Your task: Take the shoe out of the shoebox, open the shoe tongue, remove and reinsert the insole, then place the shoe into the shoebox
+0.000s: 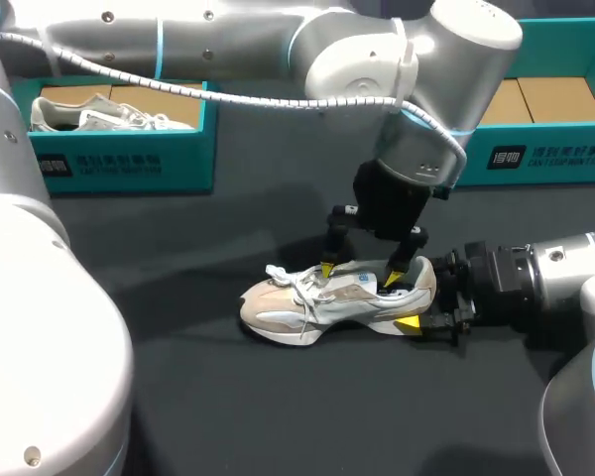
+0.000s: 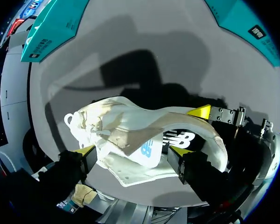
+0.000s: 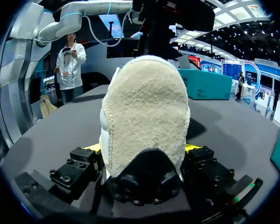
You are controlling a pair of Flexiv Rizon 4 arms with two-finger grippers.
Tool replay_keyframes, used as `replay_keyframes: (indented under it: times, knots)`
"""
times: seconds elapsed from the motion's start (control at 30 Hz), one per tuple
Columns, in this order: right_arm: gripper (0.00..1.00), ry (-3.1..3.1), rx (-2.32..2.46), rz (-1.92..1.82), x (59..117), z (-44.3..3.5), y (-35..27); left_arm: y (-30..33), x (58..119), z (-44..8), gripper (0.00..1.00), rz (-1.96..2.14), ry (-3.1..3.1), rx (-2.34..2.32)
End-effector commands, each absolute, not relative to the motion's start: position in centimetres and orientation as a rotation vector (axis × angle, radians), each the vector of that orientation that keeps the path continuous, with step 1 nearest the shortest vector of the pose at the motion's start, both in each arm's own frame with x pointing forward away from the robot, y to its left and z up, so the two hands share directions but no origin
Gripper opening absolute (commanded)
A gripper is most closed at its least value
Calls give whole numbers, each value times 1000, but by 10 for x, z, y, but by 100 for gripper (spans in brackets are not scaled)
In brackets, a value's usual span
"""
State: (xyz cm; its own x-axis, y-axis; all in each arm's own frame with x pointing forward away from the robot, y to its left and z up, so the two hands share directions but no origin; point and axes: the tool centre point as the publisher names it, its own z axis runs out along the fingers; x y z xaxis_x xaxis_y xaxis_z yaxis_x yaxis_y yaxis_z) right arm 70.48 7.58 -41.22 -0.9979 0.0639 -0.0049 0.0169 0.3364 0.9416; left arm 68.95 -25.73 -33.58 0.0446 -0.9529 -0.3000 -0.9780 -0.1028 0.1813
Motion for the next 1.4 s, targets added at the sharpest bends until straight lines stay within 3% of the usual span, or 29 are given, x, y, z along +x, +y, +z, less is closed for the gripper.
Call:
replay_keyframes:
  times: [0.03,0.27,0.8,0.93,1.13,1.3,1.4]
  knots:
    - [0,2538,79,1779,704,-412,74,-266,684,-343,100,562,1975,-2236]
    - [0,2538,79,1779,704,-412,74,-261,684,-349,99,646,1937,-2214]
    - [0,2538,79,1779,704,-412,74,-237,676,-339,62,789,1914,-2158]
    - [0,2538,79,1779,704,-412,74,-237,676,-338,62,807,1930,-2132]
    - [0,2538,79,1779,704,-412,74,-245,681,-340,71,851,1990,-2060]
    - [0,2538,79,1779,704,-412,74,-250,685,-342,67,890,2010,-2020]
    - [0,2538,79,1779,704,-412,74,-253,686,-342,56,901,2014,-2006]
